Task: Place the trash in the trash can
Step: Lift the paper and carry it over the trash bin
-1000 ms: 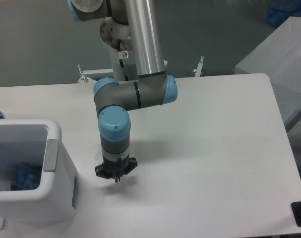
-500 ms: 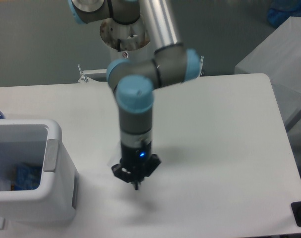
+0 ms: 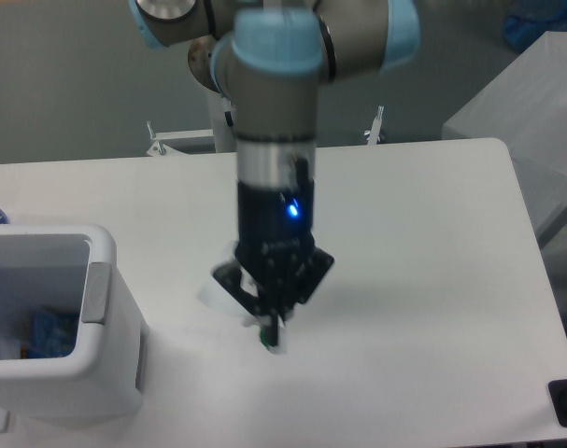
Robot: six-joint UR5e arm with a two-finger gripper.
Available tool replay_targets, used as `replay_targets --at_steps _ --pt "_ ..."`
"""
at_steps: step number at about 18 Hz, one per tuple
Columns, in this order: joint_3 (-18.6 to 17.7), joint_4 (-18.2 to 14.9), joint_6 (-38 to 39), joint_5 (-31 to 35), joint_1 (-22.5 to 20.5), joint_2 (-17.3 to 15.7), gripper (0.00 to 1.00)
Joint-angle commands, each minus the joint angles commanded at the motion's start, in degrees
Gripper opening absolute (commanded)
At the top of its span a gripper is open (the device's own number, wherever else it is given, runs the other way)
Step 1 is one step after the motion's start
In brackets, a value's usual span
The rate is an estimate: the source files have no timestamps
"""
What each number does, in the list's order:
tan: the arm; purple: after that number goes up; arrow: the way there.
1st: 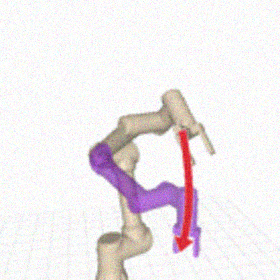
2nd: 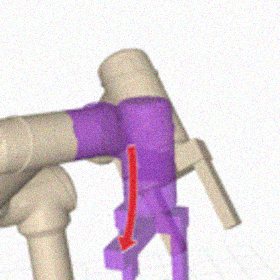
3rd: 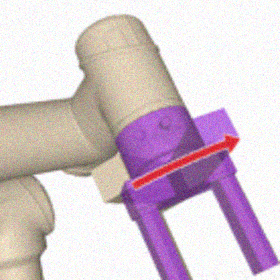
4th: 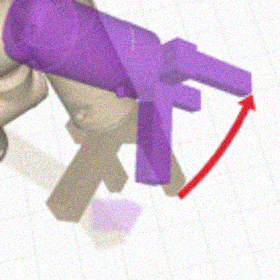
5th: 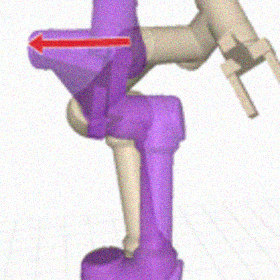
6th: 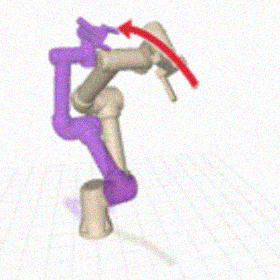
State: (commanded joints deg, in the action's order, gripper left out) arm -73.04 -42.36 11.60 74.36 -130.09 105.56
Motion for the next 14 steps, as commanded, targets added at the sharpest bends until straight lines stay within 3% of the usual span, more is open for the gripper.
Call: replay_targets --at_steps 7,14 --pt "2.6 0.9 -0.4 -0.1 10.1 1.9 0.03" --pt "2.1 0.9 -0.5 0.0 15.9 5.5 0.03"
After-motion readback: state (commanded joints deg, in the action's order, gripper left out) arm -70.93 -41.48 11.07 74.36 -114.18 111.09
